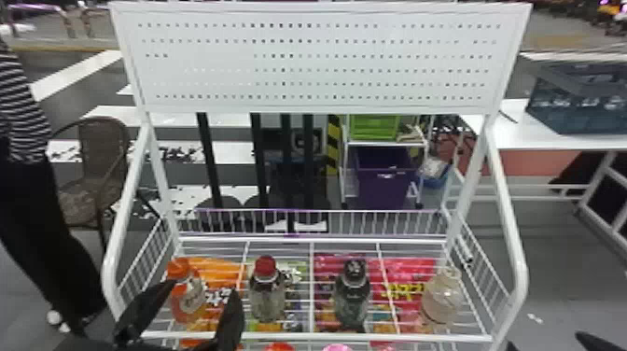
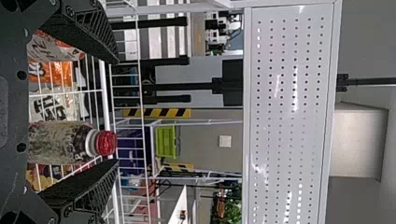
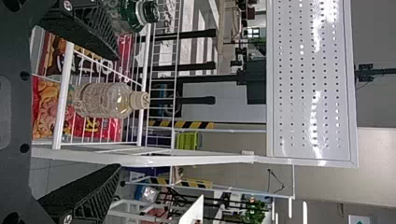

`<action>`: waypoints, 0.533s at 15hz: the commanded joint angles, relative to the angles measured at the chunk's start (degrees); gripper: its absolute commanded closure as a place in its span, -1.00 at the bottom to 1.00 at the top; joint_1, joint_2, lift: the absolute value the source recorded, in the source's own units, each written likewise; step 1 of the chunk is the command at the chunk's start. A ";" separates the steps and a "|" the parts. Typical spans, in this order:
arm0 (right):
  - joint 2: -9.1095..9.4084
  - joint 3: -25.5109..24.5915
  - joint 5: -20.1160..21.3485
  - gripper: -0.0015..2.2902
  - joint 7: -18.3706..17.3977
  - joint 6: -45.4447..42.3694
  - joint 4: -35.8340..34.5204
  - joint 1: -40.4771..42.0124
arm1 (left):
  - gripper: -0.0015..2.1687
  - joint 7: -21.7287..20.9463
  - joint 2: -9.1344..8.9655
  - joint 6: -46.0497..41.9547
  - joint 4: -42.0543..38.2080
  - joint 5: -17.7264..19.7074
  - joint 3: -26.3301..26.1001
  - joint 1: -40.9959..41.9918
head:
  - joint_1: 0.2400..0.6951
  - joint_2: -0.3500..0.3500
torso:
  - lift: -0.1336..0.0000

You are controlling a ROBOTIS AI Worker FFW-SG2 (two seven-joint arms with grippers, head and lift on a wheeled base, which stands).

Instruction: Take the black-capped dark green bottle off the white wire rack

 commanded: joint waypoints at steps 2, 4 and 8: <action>-0.48 -0.85 -0.30 -0.93 -0.02 1.60 -2.46 0.29 | -0.87 -0.26 0.00 -1.52 0.24 -0.63 -0.61 -0.35 | 0.14 0.00 | 1.00; -0.66 -0.76 -0.30 -0.93 0.07 1.42 -2.73 0.38 | -0.87 -0.26 0.00 -2.40 0.15 -1.24 -0.78 -0.35 | 0.14 0.00 | 1.00; -0.04 0.03 -0.30 -0.93 0.07 0.89 -3.08 0.11 | -0.87 -0.26 0.09 -3.10 -0.11 -1.42 0.10 0.36 | 0.14 0.00 | 1.00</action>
